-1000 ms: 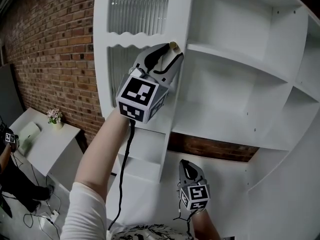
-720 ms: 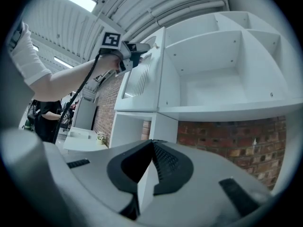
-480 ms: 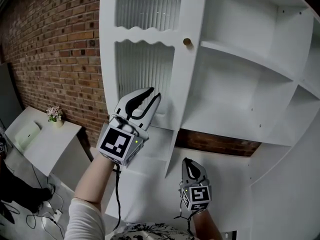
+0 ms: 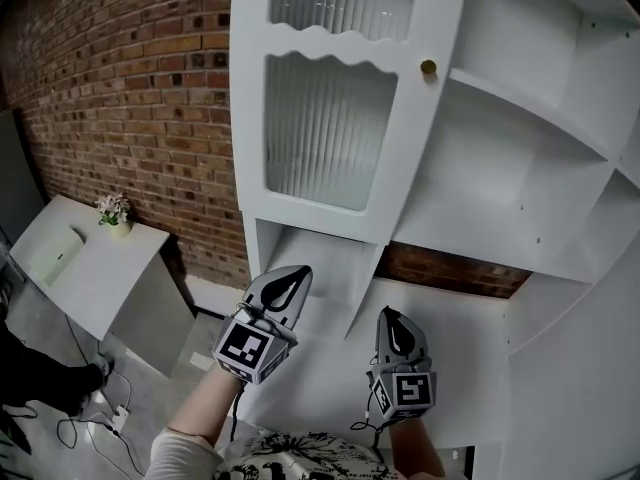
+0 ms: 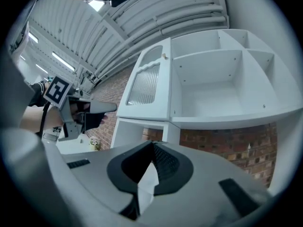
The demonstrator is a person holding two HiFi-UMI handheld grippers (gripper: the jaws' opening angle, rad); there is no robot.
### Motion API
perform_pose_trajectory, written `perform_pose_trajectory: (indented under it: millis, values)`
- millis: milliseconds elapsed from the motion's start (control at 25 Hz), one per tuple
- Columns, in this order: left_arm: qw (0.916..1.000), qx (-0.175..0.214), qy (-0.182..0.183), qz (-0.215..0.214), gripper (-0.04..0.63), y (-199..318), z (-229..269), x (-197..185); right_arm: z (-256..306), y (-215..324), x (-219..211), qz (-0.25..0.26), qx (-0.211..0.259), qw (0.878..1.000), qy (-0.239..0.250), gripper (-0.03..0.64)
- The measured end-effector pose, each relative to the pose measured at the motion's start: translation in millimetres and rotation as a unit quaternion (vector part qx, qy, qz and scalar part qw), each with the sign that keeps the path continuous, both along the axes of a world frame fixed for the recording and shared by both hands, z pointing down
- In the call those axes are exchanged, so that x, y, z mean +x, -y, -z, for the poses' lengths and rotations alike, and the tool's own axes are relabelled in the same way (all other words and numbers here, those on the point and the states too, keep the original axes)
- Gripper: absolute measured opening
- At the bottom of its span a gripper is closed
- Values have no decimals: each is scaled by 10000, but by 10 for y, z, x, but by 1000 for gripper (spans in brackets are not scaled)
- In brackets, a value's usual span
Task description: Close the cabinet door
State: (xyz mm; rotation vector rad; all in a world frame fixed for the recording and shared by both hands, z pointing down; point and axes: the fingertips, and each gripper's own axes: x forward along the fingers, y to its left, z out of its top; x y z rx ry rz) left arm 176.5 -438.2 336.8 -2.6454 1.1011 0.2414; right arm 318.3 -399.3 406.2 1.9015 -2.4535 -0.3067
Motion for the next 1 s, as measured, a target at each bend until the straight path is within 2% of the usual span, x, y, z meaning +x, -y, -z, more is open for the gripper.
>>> perform_pose_trajectory:
  millis: [120, 280, 600, 720, 1000]
  values:
    - [9992, -376, -103, 73, 8, -16, -281, -173, -44, -30, -112, 16, -13, 10000, 57, 3]
    - [9981, -571, -49, 239, 8, -6, -464, -392, -81, -44, -228, -13, -53, 10000, 71, 2]
    - [9984, -525, 21, 199, 8, -98, -504, -562, -156, -69, -463, -32, -170, 9997, 181, 2]
    - [9979, -615, 22, 186, 8, -105, -541, -650, -147, -66, -562, -6, -184, 9997, 168, 2]
    - [9978, -570, 26, 325, 8, -96, -533, -843, -144, -33, -712, 80, -237, 9994, 230, 2]
